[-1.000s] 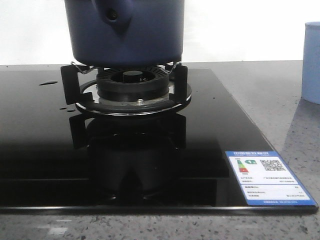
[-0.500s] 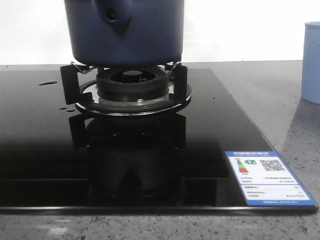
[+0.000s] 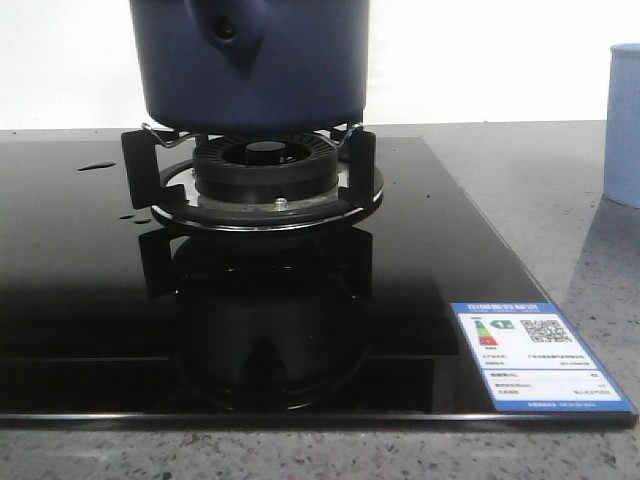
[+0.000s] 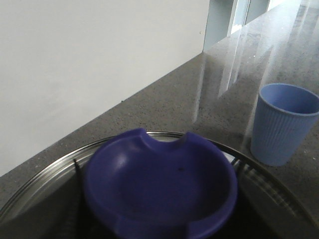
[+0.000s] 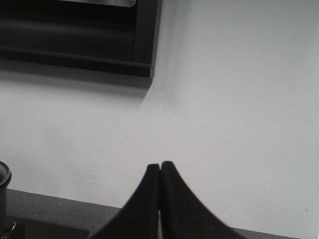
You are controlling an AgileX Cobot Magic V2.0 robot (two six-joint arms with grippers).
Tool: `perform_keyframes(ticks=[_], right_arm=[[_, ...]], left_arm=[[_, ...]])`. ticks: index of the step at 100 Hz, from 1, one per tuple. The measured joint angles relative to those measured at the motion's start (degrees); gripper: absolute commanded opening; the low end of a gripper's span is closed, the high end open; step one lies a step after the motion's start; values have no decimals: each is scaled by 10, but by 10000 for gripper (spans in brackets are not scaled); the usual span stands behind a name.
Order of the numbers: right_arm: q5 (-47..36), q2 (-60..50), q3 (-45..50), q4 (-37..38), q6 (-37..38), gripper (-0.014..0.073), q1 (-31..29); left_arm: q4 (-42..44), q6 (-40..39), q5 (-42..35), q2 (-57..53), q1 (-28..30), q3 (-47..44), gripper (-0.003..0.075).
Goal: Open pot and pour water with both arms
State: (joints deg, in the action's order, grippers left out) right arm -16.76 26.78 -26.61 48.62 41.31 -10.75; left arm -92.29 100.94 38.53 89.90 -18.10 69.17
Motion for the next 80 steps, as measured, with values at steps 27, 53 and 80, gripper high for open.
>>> perform_keyframes(ticks=[27, 53, 80], right_arm=[[0, 0, 0, 0, 1, -66, 0], [0, 0, 0, 0, 1, -66, 0], [0, 0, 0, 0, 1, -66, 0]], left_arm=[[-24, 20, -7, 5, 0, 1, 302], [-26, 24, -7, 6, 0, 1, 425], [-48, 24, -8, 4, 0, 2, 672]])
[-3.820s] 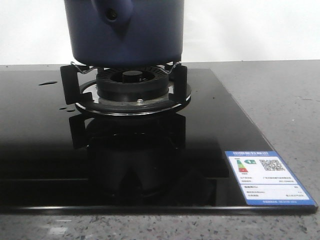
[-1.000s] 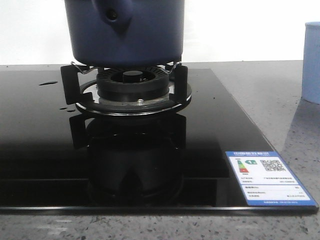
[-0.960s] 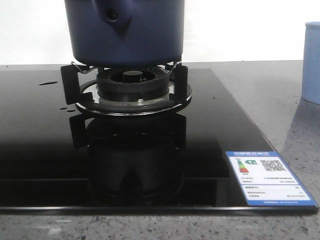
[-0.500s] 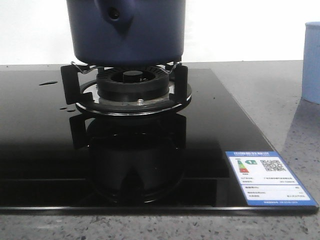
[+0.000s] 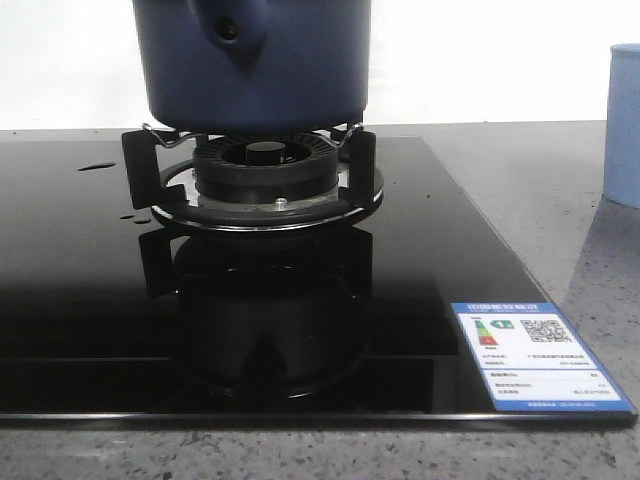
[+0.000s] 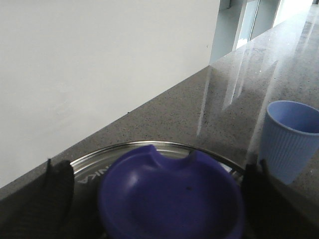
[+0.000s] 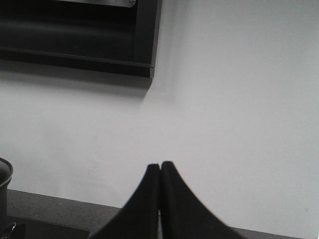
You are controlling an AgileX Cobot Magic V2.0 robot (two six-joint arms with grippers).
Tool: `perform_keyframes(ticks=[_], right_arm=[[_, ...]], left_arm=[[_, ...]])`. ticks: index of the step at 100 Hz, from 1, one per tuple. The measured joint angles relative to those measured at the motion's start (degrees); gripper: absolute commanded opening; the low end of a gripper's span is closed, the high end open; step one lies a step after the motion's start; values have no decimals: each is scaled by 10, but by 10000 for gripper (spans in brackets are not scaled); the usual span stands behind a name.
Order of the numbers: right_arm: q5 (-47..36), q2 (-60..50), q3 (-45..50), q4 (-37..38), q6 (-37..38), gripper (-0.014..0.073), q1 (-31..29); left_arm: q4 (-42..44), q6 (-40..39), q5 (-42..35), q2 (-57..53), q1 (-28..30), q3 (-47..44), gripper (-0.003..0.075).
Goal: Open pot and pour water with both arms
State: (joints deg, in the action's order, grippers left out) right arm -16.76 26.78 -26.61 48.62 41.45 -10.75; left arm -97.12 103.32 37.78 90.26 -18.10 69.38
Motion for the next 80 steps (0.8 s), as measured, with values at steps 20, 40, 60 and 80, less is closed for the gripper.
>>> perform_keyframes(ticks=[20, 40, 60, 80], right_arm=[[1, 0, 0, 0, 0, -66, 0], [6, 0, 0, 0, 0, -66, 13], [25, 0, 0, 27, 5, -68, 71], [28, 0, 8, 116, 153, -68, 149]], left_arm=[[-19, 0, 2, -39, 0, 0, 653], [-21, -30, -39, -134, 0, -13, 367], [-27, -42, -153, -283, 0, -91, 47], [-30, -44, -216, -425, 0, -223, -19]])
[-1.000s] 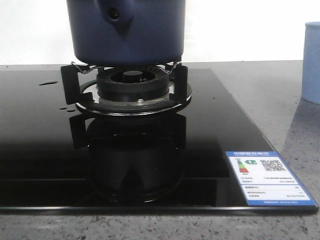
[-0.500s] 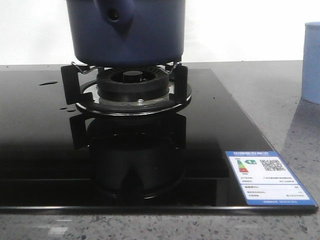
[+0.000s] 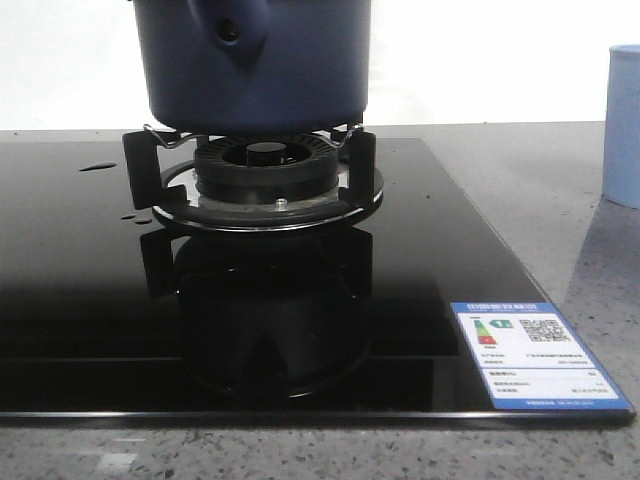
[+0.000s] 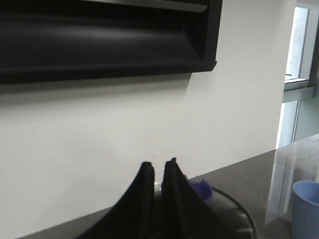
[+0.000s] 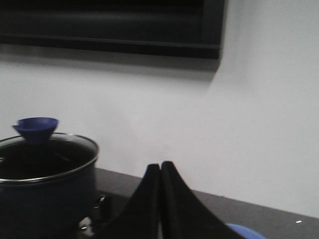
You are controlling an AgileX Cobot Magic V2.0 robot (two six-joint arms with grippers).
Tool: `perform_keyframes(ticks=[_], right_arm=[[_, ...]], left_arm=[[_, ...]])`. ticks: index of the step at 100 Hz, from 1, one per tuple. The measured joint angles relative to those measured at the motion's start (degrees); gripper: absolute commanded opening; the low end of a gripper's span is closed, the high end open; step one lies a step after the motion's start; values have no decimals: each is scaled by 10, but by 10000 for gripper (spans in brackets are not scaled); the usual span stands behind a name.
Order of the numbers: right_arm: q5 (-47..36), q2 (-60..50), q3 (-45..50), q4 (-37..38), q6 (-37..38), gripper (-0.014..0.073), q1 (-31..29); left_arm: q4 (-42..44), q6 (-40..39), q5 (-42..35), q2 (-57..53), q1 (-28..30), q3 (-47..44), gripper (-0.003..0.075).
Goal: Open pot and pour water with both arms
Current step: 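Lower the held lid onto the pot with the left gripper and release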
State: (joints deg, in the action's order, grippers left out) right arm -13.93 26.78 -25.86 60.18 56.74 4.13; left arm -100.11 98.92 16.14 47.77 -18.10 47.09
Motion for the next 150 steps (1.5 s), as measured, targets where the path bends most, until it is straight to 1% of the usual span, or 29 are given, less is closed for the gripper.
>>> perform_keyframes(ticks=[16, 23, 37, 49, 63, 117, 124, 132, 137, 141, 146, 150], right_arm=[[-19, 0, 27, 70, 118, -68, 54], [-24, 0, 45, 92, 152, -68, 71], [-61, 0, 74, 119, 171, -68, 82], [-88, 0, 80, 124, 174, -68, 83], [-95, 0, 81, 127, 175, -68, 83], [-96, 0, 81, 129, 177, -68, 83], [-96, 0, 81, 129, 177, -68, 83], [-96, 0, 81, 129, 177, -68, 83], [-96, 0, 81, 129, 177, -68, 83], [-96, 0, 81, 129, 177, -68, 83], [-96, 0, 81, 129, 177, -68, 83], [-96, 0, 81, 129, 177, -68, 83]], left_arm=[[6, -1, -13, -95, 0, -118, -19], [6, -1, -16, -136, 0, -165, -19], [7, -1, -20, -207, 0, -240, -19], [7, -1, -22, -252, 0, -277, -19], [7, -1, -23, -274, 0, -288, -19], [7, -2, -23, -274, 0, -290, -19], [5, -2, -32, -274, 0, -290, -19], [7, -2, -59, -274, 0, -290, -19], [25, -8, -71, -274, 0, -290, -19], [67, -27, -75, -274, 0, -290, -19], [151, -88, -77, -274, 0, -290, -19], [251, -175, -77, -274, 0, -290, -19]])
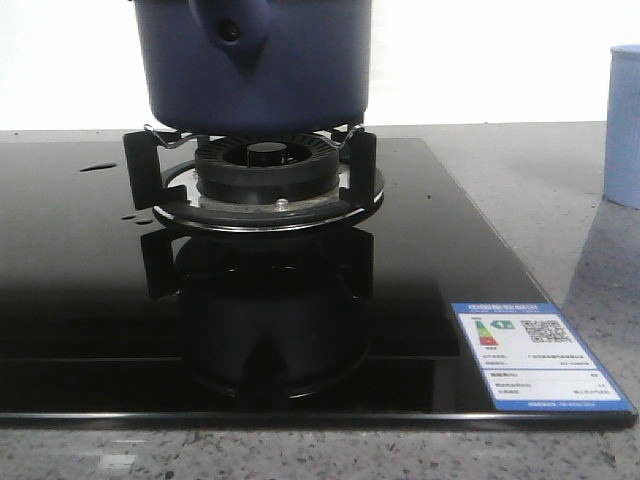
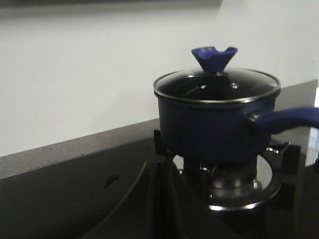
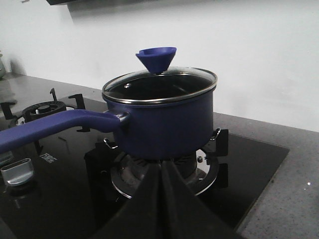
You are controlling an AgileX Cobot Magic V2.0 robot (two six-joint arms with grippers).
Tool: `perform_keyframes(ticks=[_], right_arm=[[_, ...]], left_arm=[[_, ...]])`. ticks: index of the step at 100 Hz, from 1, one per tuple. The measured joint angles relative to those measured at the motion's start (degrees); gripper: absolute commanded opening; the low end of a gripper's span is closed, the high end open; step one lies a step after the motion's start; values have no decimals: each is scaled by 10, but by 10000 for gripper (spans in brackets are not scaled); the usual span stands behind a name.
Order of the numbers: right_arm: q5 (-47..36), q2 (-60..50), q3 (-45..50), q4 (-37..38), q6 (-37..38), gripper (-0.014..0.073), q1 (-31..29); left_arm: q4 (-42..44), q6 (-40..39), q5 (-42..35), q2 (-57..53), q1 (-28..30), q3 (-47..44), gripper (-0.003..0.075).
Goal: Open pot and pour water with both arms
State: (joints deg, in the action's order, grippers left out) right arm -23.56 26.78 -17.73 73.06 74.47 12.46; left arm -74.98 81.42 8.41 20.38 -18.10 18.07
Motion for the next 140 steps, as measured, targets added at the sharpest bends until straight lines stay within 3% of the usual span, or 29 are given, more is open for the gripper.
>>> perform_keyframes(ticks=[15, 20, 27, 52, 69, 82, 113, 140], right_arm=[[0, 0, 0, 0, 0, -68, 0], [0, 0, 0, 0, 0, -68, 0], [-1, 0, 0, 0, 0, -68, 0], [-1, 0, 0, 0, 0, -68, 0], [-1, 0, 0, 0, 0, -68, 0], [-1, 0, 0, 0, 0, -68, 0], [-1, 0, 0, 0, 0, -68, 0], [-1, 0, 0, 0, 0, -68, 0]], left_arm=[[429, -421, 21, 0, 0, 0, -19], [516, -509, 25, 0, 0, -4, -19], [579, -571, 19, 0, 0, -16, -19], [651, -670, -96, -51, 25, -112, -19], [669, -719, -121, -112, 54, -180, -19], [666, -723, -89, -167, 73, -182, -19], [644, -726, 105, -206, 144, -182, -19], [621, -726, 112, -206, 157, -182, -19]])
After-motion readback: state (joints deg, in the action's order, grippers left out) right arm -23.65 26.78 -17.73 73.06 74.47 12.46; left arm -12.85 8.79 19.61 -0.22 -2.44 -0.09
